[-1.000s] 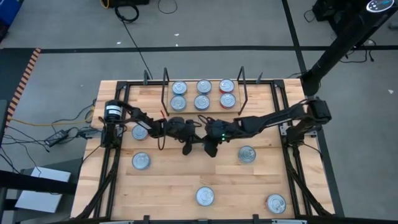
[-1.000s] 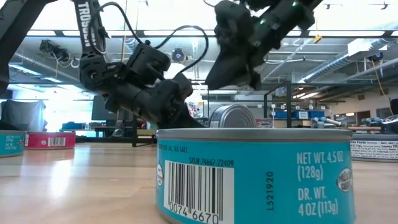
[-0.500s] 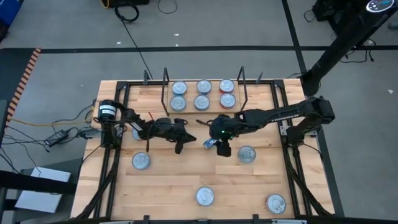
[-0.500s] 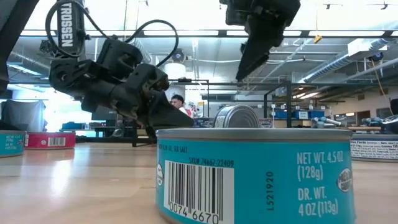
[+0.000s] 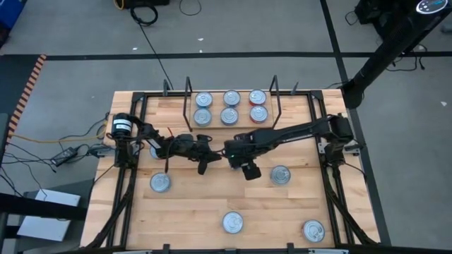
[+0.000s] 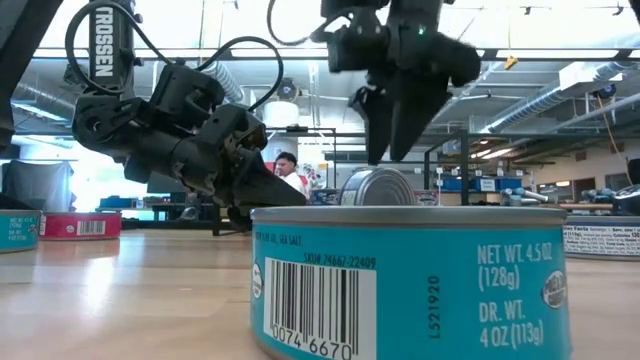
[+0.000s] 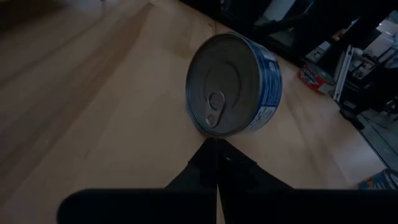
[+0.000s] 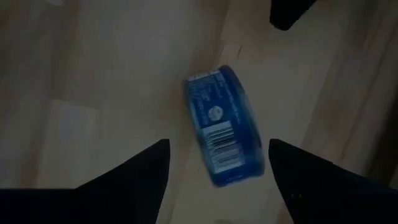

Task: Stack canned seafood by type on shelf
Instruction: Put the center blue tuna can on the shelf aligned with the other tuna can

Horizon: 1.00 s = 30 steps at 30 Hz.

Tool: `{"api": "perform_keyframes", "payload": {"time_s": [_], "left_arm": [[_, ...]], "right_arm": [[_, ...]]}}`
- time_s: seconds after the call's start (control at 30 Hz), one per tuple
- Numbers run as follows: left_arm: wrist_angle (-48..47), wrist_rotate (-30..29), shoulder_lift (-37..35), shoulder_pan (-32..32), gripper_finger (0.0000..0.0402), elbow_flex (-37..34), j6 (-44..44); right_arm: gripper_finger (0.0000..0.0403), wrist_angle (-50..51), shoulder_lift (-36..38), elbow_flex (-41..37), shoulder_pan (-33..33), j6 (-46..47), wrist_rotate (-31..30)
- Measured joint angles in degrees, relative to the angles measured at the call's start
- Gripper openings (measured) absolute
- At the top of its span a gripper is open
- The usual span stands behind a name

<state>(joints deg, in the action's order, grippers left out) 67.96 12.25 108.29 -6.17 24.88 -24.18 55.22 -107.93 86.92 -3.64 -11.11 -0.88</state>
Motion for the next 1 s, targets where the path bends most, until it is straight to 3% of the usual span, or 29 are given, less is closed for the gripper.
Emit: {"api": "perform_keyframes", "payload": {"time_s": [0.4, 1.0], "left_arm": [[-0.02, 0.00, 0.00, 0.00, 0.0003, 0.02, -0.11], [-0.07, 0.00, 0.00, -0.02, 0.0003, 0.07, -0.31]], "right_arm": [[0.0275, -1.57, -1.69, -0.37, 0.88, -2.81, -1.03], [0.0197, -4.10, -1.67, -4.20, 1.42, -2.58, 2.03]]}}
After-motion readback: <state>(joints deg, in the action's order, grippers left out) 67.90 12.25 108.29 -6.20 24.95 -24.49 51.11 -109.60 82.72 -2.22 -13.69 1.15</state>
